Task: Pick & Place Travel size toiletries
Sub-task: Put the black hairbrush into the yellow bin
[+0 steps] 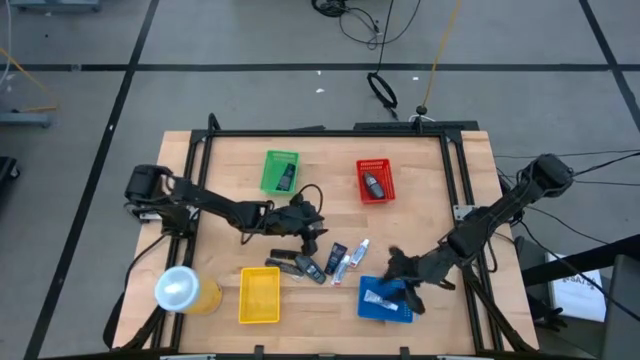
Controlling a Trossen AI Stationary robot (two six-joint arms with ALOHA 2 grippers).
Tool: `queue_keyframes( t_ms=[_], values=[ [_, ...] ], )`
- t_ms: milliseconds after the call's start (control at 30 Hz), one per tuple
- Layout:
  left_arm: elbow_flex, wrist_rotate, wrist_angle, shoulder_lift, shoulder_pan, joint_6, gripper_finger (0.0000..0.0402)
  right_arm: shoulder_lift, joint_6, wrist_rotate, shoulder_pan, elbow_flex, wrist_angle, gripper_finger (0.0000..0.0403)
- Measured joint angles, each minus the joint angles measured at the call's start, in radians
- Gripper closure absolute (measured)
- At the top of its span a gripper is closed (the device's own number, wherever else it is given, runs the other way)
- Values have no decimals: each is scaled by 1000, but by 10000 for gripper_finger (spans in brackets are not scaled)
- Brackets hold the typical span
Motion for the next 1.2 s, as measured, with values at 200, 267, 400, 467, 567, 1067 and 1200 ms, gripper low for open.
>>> queue_keyframes(
  t_ms=[200, 267, 400, 467, 567, 1067, 1200],
  values=[
    [0, -94, -352, -192, -45, -1, 227, -14, -301, 253, -83, -7, 29, 211],
    [1, -85, -501, -246, -49, -30, 227, -13, -366, 269, -125, -28, 53, 216],
    [0, -5, -759, -302, -42, -78, 227, 5, -428, 276, -214, -109, 202, 224],
    [0, 47, -834, -301, -40, -80, 227, 25, -433, 252, -266, -144, 282, 228],
    [0, 123, -807, -259, -27, -81, 227, 65, -434, 139, -362, -153, 342, 231],
    [0, -34, -270, 56, 115, -85, 355, 219, -434, -40, -557, -152, 456, 212],
    [0, 48, -182, 130, 132, -80, 396, 211, -434, -40, -540, -152, 454, 216]
  ],
)
